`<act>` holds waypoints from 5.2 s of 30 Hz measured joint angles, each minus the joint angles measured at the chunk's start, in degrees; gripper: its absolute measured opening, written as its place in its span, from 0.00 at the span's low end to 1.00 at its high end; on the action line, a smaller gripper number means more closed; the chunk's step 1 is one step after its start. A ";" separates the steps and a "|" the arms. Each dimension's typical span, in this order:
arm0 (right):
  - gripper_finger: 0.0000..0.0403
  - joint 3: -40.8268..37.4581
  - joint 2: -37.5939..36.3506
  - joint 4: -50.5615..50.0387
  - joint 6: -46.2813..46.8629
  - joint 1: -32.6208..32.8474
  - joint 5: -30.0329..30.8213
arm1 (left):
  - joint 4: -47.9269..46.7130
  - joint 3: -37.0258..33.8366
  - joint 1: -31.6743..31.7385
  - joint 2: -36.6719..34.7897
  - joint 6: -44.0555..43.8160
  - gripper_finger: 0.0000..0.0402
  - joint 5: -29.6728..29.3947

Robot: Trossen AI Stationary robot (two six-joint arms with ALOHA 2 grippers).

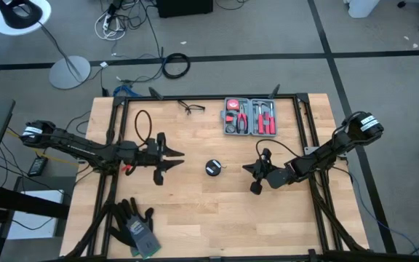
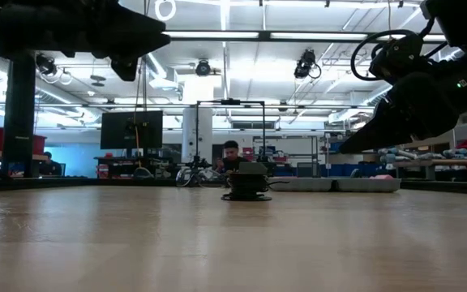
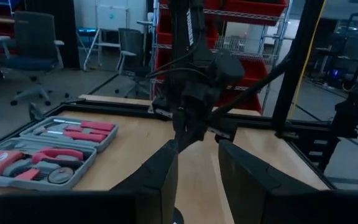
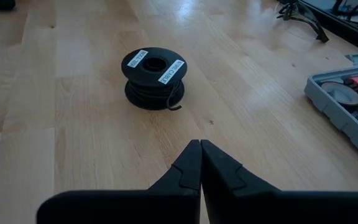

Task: Coil cords
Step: Uncoil the black wire from the spool

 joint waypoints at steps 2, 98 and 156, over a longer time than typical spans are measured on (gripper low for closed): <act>0.01 0.00 0.00 0.01 0.00 0.00 0.00 | -0.06 0.00 0.05 0.00 -0.02 0.30 -1.22; 0.02 0.00 0.00 5.30 0.20 -0.02 -0.02 | -61.41 55.95 13.32 50.86 4.59 0.91 5.77; 0.02 8.53 19.12 13.21 -12.01 -14.29 -17.42 | -57.60 53.35 12.40 52.85 1.86 0.91 3.78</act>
